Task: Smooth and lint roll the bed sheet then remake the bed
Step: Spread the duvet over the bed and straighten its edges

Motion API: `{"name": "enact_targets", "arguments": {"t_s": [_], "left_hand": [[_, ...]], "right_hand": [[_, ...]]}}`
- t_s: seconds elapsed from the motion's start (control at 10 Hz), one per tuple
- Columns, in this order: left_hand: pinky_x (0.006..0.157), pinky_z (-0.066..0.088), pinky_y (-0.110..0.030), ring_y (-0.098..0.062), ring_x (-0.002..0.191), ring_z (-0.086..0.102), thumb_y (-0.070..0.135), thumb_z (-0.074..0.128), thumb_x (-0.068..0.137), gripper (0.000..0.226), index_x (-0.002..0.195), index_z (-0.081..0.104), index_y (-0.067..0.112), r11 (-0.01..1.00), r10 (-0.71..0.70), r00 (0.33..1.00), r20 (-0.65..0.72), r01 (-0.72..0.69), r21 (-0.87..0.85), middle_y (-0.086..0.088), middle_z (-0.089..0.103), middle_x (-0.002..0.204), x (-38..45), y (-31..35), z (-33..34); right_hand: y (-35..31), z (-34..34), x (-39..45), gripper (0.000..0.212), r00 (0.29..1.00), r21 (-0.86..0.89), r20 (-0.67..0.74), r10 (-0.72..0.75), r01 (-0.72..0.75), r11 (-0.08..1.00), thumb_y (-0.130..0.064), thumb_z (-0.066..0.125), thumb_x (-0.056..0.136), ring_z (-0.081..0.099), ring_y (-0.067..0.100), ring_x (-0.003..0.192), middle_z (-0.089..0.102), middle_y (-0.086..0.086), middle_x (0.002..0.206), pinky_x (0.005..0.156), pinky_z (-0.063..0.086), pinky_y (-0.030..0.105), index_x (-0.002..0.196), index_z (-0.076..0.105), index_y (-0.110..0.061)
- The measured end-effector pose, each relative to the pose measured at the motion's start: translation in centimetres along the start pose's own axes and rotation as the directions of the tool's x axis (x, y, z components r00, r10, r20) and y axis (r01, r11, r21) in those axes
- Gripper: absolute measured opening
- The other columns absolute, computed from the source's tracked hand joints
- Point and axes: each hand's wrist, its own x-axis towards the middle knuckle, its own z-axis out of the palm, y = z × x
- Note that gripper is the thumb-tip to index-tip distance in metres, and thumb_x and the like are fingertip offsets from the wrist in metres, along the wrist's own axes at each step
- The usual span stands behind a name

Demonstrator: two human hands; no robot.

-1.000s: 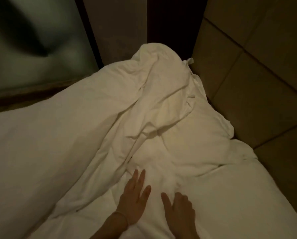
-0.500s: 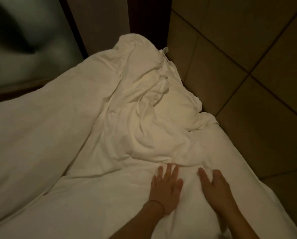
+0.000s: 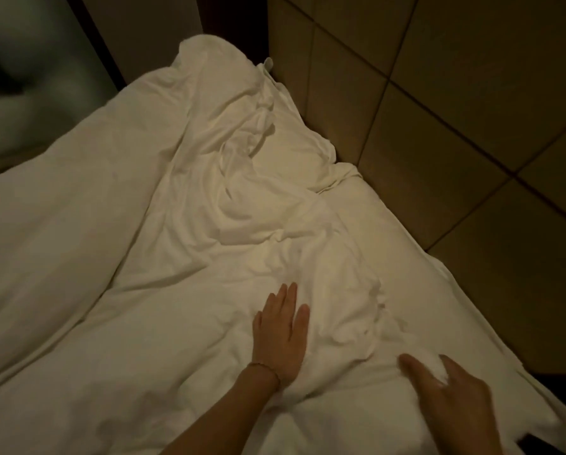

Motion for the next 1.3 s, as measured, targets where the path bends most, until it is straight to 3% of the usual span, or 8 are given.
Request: {"name": "enact_targets", "arguments": {"t_s": [0.1,0.2,0.4,0.6,0.8,1.0,1.1,1.3], "left_hand": [[0.124,-0.004,-0.044,-0.013,0.154,-0.006,0.069,0.005,0.096,0.07,0.159,0.003,0.039,0.982,-0.007,0.995,0.101,-0.012,0.186,0.016,-0.002,0.167,-3.8,-1.8,0.8],[0.123,-0.001,-0.05,-0.019,0.154,-0.01,0.061,0.01,0.101,0.061,0.158,-0.003,0.041,0.935,-0.092,0.977,0.193,0.018,0.355,0.013,-0.009,0.167,-6.6,-6.0,2.1],[0.122,-0.002,-0.053,-0.022,0.154,-0.016,0.065,0.011,0.1,0.065,0.158,-0.006,0.041,0.881,-0.307,0.921,0.238,0.182,0.436,0.012,-0.015,0.166,-15.4,-17.6,3.4],[0.123,-0.005,-0.047,-0.02,0.153,-0.015,0.076,-0.004,0.089,0.077,0.158,-0.01,0.041,0.823,-0.435,0.9,0.019,0.39,0.413,0.014,-0.017,0.166,-24.6,-27.9,2.7],[0.119,0.008,-0.043,-0.02,0.153,0.008,0.083,-0.005,0.082,0.091,0.159,0.015,0.037,0.782,-0.523,0.789,-0.323,0.594,0.186,0.012,0.01,0.167,-33.1,-34.6,3.7],[0.113,0.025,-0.054,-0.034,0.136,0.035,0.078,0.04,0.076,0.088,0.139,0.05,0.018,0.482,-0.801,0.066,-0.595,0.661,-0.575,-0.011,0.044,0.149,-38.7,-40.7,4.3],[0.116,0.026,-0.053,-0.035,0.137,0.033,0.084,0.048,0.057,0.107,0.136,0.048,0.011,0.293,-0.9,-0.234,-0.367,0.298,-0.909,-0.019,0.041,0.144,-39.6,-43.9,3.1],[0.11,0.028,-0.049,-0.041,0.133,0.032,0.062,0.083,0.065,0.097,0.132,0.043,0.005,0.157,-0.885,-0.453,-0.107,-0.074,-0.985,-0.021,0.036,0.144,-42.3,-48.0,-1.0]], "right_hand": [[2.5,-3.9,-2.5,0.054,0.966,-0.086,0.192,0.171,-0.157,0.984,-0.027,0.071,0.088,0.052,0.033,0.117,0.056,0.024,0.133,0.099,0.033,0.034,0.127,0.055,0.008],[7.9,-4.5,-2.3,0.132,0.957,-0.333,0.047,0.287,-0.256,0.907,-0.096,0.011,0.05,0.034,0.029,0.139,0.029,0.014,0.153,0.11,0.03,0.032,0.155,0.017,-0.017],[9.4,4.5,-3.9,0.113,0.977,-0.248,-0.202,-0.068,0.016,0.969,-0.087,0.034,0.067,0.032,0.041,0.134,0.032,0.026,0.147,0.111,0.026,0.054,0.147,0.027,-0.007],[10.4,16.1,-9.8,0.1,0.915,-0.592,0.264,-0.304,0.403,0.698,-0.081,0.029,0.082,-0.024,0.035,0.145,-0.032,0.003,0.158,0.114,-0.003,0.063,0.148,-0.028,-0.032],[12.1,28.1,-17.5,0.084,0.539,-0.472,0.804,-0.25,0.835,0.282,-0.084,0.004,0.076,-0.031,0.036,0.142,-0.043,-0.011,0.15,0.113,-0.002,0.068,0.145,-0.028,-0.046],[11.2,37.8,-23.1,0.072,0.234,-0.236,0.909,-0.344,0.971,0.037,-0.078,0.011,0.088,-0.038,0.027,0.14,-0.042,-0.015,0.151,0.111,-0.008,0.067,0.145,-0.023,-0.051],[10.2,41.9,-26.5,0.066,0.102,-0.151,0.92,-0.379,0.983,-0.101,-0.076,0.018,0.09,-0.008,0.036,0.148,-0.002,-0.008,0.165,0.107,0.012,0.07,0.151,0.009,-0.051],[10.0,48.1,-32.4,0.075,-0.022,-0.077,0.893,-0.45,0.977,-0.199,-0.083,0.006,0.081,-0.044,0.031,0.135,-0.048,-0.013,0.145,0.106,-0.016,0.067,0.14,-0.029,-0.054]]}}
